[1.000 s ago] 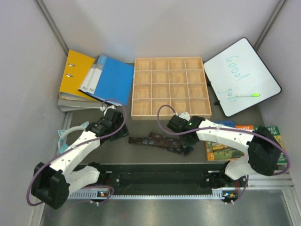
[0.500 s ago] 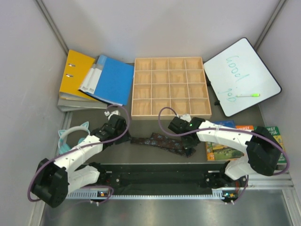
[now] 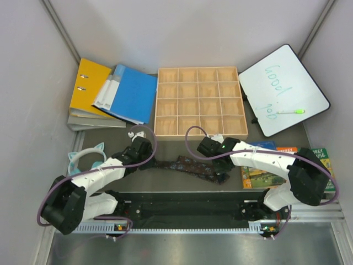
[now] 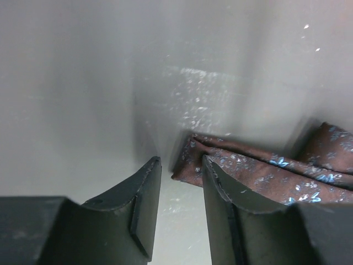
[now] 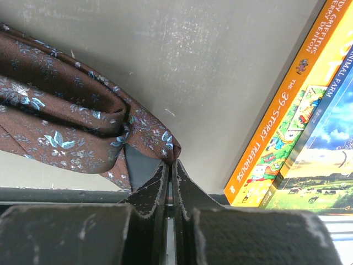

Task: Roll the ties
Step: Flatten out the tie at the center of the board.

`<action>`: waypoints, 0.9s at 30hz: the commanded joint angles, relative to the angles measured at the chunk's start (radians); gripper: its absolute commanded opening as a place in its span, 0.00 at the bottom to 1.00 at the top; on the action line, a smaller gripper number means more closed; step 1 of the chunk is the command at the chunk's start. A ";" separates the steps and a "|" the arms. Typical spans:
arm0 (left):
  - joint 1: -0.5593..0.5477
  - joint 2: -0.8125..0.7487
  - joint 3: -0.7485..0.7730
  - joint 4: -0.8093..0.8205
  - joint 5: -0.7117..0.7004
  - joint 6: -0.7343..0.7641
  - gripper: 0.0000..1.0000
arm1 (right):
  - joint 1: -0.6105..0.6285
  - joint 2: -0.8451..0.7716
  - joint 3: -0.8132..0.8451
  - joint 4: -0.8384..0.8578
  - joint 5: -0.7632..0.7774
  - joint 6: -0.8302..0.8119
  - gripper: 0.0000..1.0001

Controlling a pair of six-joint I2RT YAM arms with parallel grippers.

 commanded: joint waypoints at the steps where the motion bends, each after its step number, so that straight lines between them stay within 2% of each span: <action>1: -0.014 0.030 -0.021 0.077 0.034 -0.009 0.40 | -0.014 0.005 0.000 0.014 0.019 -0.008 0.00; 3: -0.028 0.027 -0.028 0.079 0.025 -0.021 0.40 | -0.017 0.007 -0.002 0.017 0.013 -0.011 0.00; 7: -0.045 0.040 -0.043 0.094 0.005 -0.030 0.30 | -0.017 0.016 0.000 0.029 0.001 -0.018 0.00; 11: -0.051 0.050 -0.049 0.079 -0.016 -0.046 0.11 | -0.019 0.027 0.007 0.029 -0.010 -0.025 0.00; 12: -0.051 0.041 -0.035 0.064 -0.032 -0.047 0.03 | -0.019 0.027 0.013 0.026 -0.010 -0.030 0.00; 13: -0.052 0.032 -0.025 0.013 -0.039 -0.047 0.00 | -0.019 0.027 0.018 0.019 -0.008 -0.037 0.00; 15: -0.054 -0.015 0.035 -0.056 -0.073 -0.056 0.00 | -0.019 0.020 0.039 -0.012 -0.001 -0.044 0.00; 20: -0.053 -0.109 0.257 -0.393 -0.191 -0.018 0.00 | -0.045 -0.025 0.092 -0.089 0.012 -0.064 0.00; 24: -0.051 -0.111 0.453 -0.561 -0.308 0.017 0.00 | -0.147 -0.119 0.115 -0.119 -0.034 -0.088 0.00; 27: -0.046 -0.100 0.529 -0.657 -0.349 0.049 0.00 | -0.196 -0.167 0.125 -0.158 -0.041 -0.108 0.00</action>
